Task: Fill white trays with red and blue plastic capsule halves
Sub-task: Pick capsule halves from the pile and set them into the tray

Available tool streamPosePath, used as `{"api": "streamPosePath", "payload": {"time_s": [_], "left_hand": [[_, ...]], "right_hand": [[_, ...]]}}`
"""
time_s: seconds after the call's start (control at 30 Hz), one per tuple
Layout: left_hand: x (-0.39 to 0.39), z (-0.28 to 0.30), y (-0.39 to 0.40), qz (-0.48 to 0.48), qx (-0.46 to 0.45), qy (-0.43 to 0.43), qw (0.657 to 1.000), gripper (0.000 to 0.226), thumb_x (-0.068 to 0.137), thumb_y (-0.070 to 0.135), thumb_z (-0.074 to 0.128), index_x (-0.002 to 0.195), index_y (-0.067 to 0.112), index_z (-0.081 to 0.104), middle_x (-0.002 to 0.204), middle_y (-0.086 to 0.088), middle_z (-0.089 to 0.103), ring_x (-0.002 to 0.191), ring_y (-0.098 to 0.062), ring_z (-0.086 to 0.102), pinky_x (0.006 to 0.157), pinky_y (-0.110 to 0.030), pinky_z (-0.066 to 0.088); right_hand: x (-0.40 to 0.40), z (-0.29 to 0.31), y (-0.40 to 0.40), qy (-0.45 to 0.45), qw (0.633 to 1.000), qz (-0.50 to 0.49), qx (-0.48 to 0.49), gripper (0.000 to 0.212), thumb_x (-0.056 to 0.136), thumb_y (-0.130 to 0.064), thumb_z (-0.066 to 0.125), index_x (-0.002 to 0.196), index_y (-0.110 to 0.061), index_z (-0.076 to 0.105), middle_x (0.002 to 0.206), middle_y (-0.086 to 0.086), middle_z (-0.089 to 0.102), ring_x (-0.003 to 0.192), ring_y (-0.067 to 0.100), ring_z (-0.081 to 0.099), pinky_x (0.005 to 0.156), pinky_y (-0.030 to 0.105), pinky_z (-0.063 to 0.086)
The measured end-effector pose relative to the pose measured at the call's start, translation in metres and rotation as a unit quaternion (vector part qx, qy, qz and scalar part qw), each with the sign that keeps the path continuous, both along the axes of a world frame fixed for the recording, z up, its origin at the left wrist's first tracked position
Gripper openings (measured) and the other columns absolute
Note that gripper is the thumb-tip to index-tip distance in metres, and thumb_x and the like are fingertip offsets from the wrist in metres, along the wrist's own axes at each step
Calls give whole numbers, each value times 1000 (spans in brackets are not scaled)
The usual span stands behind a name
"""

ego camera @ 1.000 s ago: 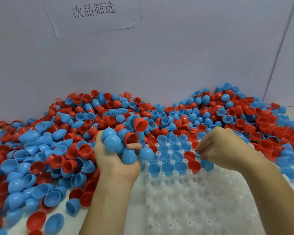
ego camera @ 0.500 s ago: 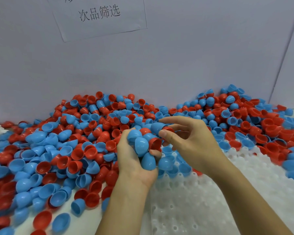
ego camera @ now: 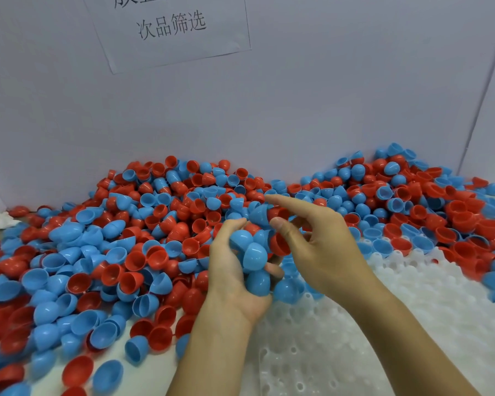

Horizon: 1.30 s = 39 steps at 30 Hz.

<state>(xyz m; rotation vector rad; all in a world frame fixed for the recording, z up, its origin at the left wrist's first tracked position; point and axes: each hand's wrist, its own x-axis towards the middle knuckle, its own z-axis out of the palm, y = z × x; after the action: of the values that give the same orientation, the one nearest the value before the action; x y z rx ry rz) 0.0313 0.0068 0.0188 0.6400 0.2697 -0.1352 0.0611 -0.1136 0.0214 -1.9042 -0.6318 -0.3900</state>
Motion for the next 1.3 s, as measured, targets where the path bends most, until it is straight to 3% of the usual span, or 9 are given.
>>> {"api": "streamPosePath", "payload": {"time_s": [0.13,0.33,0.5,0.63,0.83,1.03,1.1,1.2,1.3], "left_hand": [[2,-2,-1,8,-58,-10,998,20,88,23,55,81,10,68,67,-4,60,51,-10,52,33,-15,35],[2,-3,4,59,-141,-18,988,15,79,18,57,71,7,63,64,-5,58,43,-10,48,33,-15,36],[2,1,20,133,-160,-16,978,26,85,21,55,62,10,58,60,-3,54,42,-11,44,32,-15,35],[0,1,34,190,-163,-44,967,15,76,19,56,63,13,56,63,-1,53,45,-11,45,33,-16,35],[0,3,33,261,-166,-30,951,45,91,22,54,46,15,55,52,2,52,37,-12,47,39,-17,43],[1,0,26,274,-127,-26,953,32,91,22,52,60,14,51,55,0,52,39,-12,49,43,-19,47],[2,-1,25,262,-126,-40,956,27,89,23,52,63,15,52,59,-1,53,45,-14,52,56,-22,53],[3,-2,26,245,-144,-50,958,17,86,22,52,71,16,55,71,-1,54,65,-16,52,96,-32,48],[3,0,31,267,-200,-56,941,14,89,20,56,80,12,63,76,-1,61,62,-14,59,63,-19,54]], "right_hand": [[-3,1,7,-1,998,-18,61,32,88,-22,74,111,-36,56,90,-19,68,80,-1,64,65,12,50],[-8,7,7,-37,996,14,74,18,91,-11,70,101,-26,66,96,-19,68,77,5,67,62,11,49],[-10,15,-13,67,997,15,-38,9,91,-25,67,83,-29,65,71,-6,71,66,6,68,59,20,53],[-12,18,-22,197,950,142,-195,8,91,-27,70,86,-29,76,73,-10,74,65,5,69,58,16,51],[-16,6,7,143,979,137,-47,28,84,-21,78,91,-48,75,87,-19,74,75,6,71,71,18,58],[-24,0,26,85,991,97,-26,30,81,-24,81,101,-47,76,84,-12,68,57,9,42,58,28,51],[-27,-2,32,67,996,53,4,25,78,-23,83,97,-38,79,86,-9,69,60,8,45,60,25,51],[-29,-2,36,40,998,16,49,20,80,-14,78,85,-34,75,79,-9,66,68,8,57,64,18,50],[-23,9,18,55,998,18,32,18,88,-12,70,90,-30,69,80,-9,68,67,8,68,62,19,55]]}}
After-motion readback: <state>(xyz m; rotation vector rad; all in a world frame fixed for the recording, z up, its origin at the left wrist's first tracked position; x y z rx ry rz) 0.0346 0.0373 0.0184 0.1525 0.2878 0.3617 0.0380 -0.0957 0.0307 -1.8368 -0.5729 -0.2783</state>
